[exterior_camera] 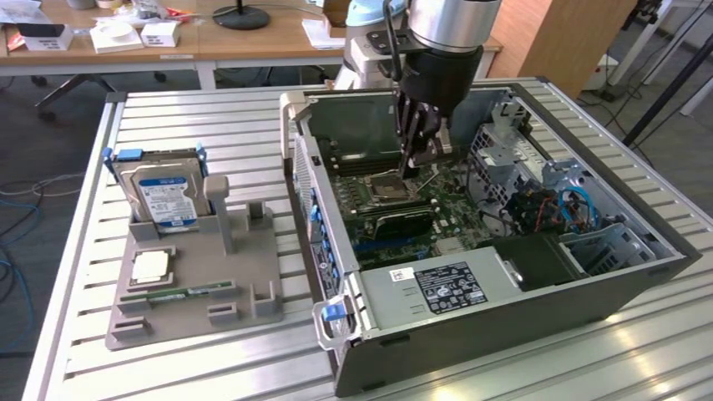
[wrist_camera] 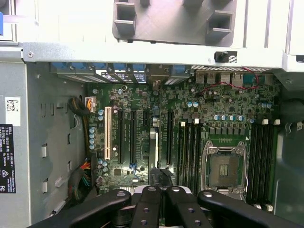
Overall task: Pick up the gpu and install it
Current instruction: 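Press down on the gpu until it lock into place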
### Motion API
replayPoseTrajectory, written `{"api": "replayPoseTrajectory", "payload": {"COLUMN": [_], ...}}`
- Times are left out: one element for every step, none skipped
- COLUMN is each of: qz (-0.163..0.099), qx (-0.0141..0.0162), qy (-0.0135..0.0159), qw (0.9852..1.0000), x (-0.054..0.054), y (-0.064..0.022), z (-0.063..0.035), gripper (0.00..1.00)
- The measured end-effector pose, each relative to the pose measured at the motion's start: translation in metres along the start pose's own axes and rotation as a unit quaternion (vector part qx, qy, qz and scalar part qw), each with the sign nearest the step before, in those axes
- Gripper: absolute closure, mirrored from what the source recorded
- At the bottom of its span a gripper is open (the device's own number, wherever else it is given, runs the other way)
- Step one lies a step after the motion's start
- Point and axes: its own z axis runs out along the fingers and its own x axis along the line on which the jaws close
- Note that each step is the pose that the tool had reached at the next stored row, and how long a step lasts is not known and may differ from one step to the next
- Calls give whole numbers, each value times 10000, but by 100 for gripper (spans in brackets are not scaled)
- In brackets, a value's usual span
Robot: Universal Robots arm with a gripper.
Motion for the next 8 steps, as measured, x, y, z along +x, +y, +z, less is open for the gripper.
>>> {"api": "replayPoseTrajectory", "payload": {"qz": [0, 0, 0, 0, 0, 0, 0, 0], "qx": [0, 0, 0, -1, 0, 0, 0, 0], "qy": [0, 0, 0, 1, 0, 0, 0, 0], "qw": [10000, 10000, 10000, 10000, 10000, 10000, 10000, 10000], "x": [0, 0, 0, 0, 0, 1, 1, 1], "y": [0, 0, 0, 1, 1, 1, 1, 2], "z": [0, 2, 13, 30, 51, 69, 87, 104], "gripper": [90, 90, 90, 90, 90, 90, 90, 90]}}
